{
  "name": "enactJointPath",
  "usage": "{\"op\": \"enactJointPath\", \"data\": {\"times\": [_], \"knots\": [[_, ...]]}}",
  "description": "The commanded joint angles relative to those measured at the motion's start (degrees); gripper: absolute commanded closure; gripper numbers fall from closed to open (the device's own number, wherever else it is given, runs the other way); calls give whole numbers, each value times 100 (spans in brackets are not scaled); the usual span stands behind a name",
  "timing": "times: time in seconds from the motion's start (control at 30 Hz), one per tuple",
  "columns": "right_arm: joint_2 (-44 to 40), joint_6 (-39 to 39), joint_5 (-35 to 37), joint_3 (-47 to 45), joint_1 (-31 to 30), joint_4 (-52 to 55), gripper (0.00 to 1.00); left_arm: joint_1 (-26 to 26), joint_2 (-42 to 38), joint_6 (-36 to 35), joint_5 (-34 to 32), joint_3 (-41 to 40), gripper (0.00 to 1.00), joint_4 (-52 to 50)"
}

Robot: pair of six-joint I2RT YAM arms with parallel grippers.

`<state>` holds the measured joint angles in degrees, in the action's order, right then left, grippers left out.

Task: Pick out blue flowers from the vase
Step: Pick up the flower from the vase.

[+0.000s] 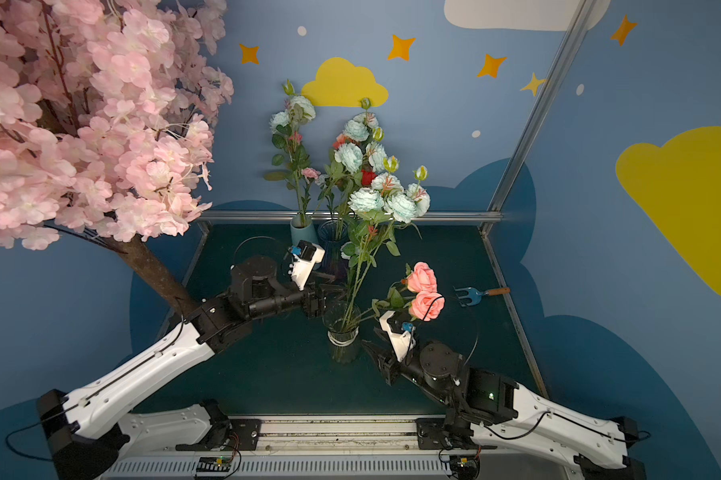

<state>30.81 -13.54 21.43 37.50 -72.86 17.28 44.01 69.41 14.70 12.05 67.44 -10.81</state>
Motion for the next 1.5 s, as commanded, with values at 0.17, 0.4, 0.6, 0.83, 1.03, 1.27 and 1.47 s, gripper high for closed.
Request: {"op": "enactJointPath", "data": {"times": [0.17, 0.4, 0.6, 0.83, 1.03, 1.27, 1.47], "knots": [[-327, -63, 11, -242, 86, 74, 58, 11, 650, -275, 60, 685, 42, -483], [-426, -111, -38, -337, 158, 74, 61, 13, 882, -276, 89, 831, 55, -436], [-427, -143, -113, -351, 223, 55, 65, 2, 1114, -332, 67, 1031, 61, -457], [-393, -162, -171, -367, 274, 35, 68, -28, 1310, -370, 95, 1184, 68, -451], [-383, -166, -224, -379, 329, 19, 69, -81, 1427, -325, 94, 1208, 72, -422], [-383, -207, -359, -332, 356, 21, 71, -79, 1302, -281, 419, 1237, 94, -379], [-140, -172, -765, -101, 358, 27, 71, -76, 938, -261, 456, 1128, 97, -280]]}}
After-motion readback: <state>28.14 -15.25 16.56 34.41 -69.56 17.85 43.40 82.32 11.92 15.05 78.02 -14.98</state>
